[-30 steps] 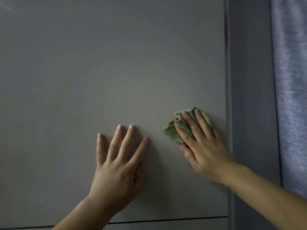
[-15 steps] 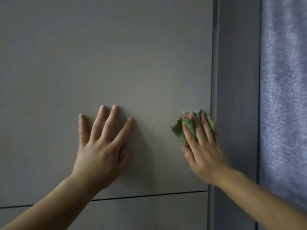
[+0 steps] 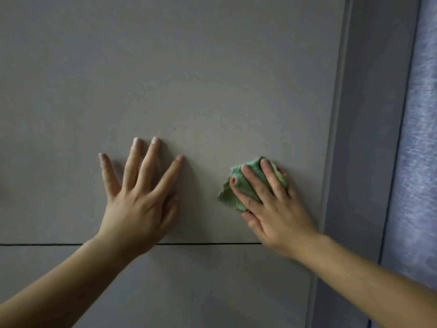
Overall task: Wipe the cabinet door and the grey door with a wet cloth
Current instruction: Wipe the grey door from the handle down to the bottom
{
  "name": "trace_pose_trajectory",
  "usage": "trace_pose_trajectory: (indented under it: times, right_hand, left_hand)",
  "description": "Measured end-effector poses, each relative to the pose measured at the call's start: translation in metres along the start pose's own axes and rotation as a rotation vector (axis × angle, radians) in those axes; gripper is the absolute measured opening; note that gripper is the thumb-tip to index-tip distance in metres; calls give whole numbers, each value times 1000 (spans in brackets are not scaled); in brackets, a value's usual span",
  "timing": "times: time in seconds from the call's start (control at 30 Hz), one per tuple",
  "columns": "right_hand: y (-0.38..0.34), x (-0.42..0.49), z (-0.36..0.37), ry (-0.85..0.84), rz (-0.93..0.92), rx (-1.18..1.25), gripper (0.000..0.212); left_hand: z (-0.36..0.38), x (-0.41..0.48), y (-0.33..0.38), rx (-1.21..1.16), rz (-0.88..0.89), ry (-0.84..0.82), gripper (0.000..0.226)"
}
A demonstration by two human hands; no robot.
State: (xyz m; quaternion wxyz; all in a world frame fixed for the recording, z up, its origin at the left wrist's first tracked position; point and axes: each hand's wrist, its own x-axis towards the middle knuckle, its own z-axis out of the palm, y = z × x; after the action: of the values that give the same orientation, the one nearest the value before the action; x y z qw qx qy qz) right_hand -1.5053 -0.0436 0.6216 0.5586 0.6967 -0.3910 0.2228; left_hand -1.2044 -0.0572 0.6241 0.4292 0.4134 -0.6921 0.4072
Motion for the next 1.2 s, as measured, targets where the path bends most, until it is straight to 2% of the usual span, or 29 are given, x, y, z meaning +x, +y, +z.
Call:
trace_pose_trajectory:
  times: [0.07,0.17,0.23,0.27,0.37,0.47,0.53,0.63,0.7,0.83,0.97,1.03,1.13,1.17,1.2]
  right_hand:
    - [13,18,-5,29,-28,-18,64]
    - [38,72,-16,85,246,44,64]
    - [24,91,-18,113,399,105,64]
    - [9,89,-14,124,372,94,64]
    - [-43,55,-2,45,84,56,69]
    - [-42,48,-5,31,-68,21,66]
    - [-27,82,-10,78,-10,-3,63]
    - [-20,152,-22,137,286,68,63]
    - [-39,171,-24,148,326,72,64]
    - [-94,130,-14,89,7,29,67]
    - [-92,117,-10,50,-171,-15,65]
    - [-82,146,-15,96,-80,-21,63]
    - [-90,199,-28,137,246,65,64]
    - [-104,205,-28,155,262,77,65]
    - [-122,201,-24,168,203,64,66]
  left_hand:
    - [0,-4,-2,3,10,-4,66]
    - [1,-3,-2,3,12,14,65]
    - [1,-4,-2,-2,8,30,64]
    - [1,-5,-3,-8,12,35,64]
    - [-4,-8,-11,-25,33,31,63]
    - [-8,-16,-32,1,-31,18,65]
    - [-10,-22,-52,15,-96,-4,67]
    - [-14,-30,-73,25,-109,-5,66]
    - [-14,-32,-76,15,-96,15,64]
    - [-14,-35,-81,10,-69,31,63]
    - [-21,-53,-104,-29,-7,43,60]
    - [-25,-62,-120,-17,-50,35,62]
    - [-25,-74,-140,10,-204,-7,68]
    - [-24,-78,-145,5,-242,-17,69]
    - [-23,-82,-147,-6,-266,-24,70]
